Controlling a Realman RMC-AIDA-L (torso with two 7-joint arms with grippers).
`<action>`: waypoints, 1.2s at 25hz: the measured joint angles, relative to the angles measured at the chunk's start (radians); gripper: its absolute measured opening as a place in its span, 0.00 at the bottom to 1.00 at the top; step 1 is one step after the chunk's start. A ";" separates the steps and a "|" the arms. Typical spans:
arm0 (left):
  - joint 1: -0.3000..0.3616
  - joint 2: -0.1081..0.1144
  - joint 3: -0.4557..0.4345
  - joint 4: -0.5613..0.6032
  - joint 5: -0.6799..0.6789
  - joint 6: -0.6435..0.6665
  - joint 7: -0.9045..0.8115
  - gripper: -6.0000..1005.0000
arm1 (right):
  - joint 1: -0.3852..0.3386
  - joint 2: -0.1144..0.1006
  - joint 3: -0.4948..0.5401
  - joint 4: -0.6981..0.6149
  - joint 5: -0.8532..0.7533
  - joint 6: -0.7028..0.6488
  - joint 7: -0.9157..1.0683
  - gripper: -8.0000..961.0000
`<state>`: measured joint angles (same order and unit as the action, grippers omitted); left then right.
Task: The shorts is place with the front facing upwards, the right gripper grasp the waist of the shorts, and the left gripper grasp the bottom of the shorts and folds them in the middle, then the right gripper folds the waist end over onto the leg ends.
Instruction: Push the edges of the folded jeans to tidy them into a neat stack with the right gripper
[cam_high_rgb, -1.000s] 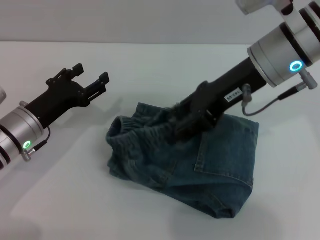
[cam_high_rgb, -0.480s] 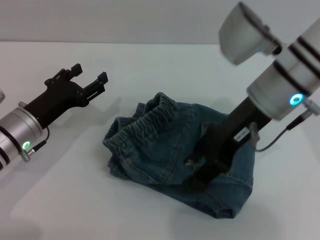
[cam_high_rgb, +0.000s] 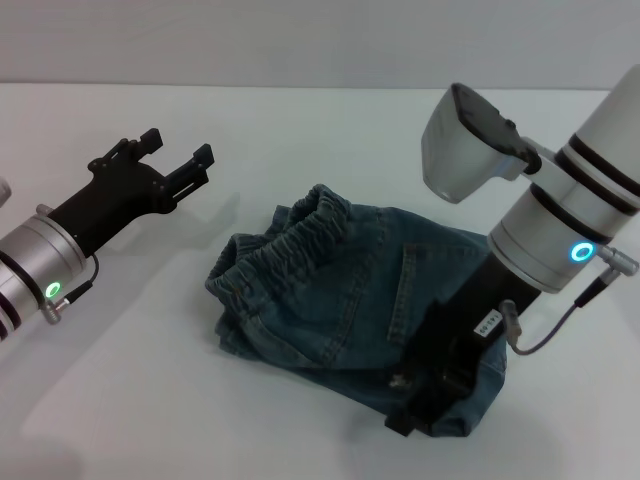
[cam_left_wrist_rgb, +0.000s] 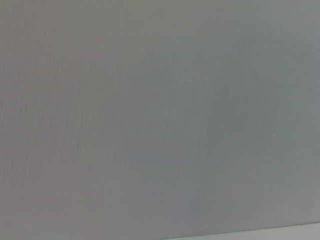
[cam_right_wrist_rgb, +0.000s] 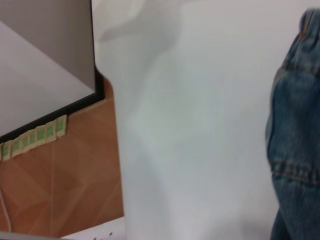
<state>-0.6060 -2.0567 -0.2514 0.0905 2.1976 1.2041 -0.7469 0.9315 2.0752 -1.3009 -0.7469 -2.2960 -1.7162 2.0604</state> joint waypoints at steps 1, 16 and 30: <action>0.000 0.000 0.000 -0.001 -0.001 -0.003 0.000 0.81 | -0.001 0.000 -0.002 0.005 -0.001 -0.004 0.000 0.56; 0.000 -0.002 0.000 -0.010 -0.001 -0.021 0.012 0.81 | -0.013 -0.003 -0.030 -0.002 -0.003 -0.119 -0.049 0.56; 0.000 -0.003 0.000 -0.012 -0.007 -0.023 0.012 0.81 | -0.043 -0.010 -0.030 -0.018 -0.103 -0.094 -0.024 0.56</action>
<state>-0.6060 -2.0601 -0.2516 0.0783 2.1907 1.1810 -0.7347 0.8889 2.0654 -1.3306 -0.7652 -2.3990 -1.8105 2.0362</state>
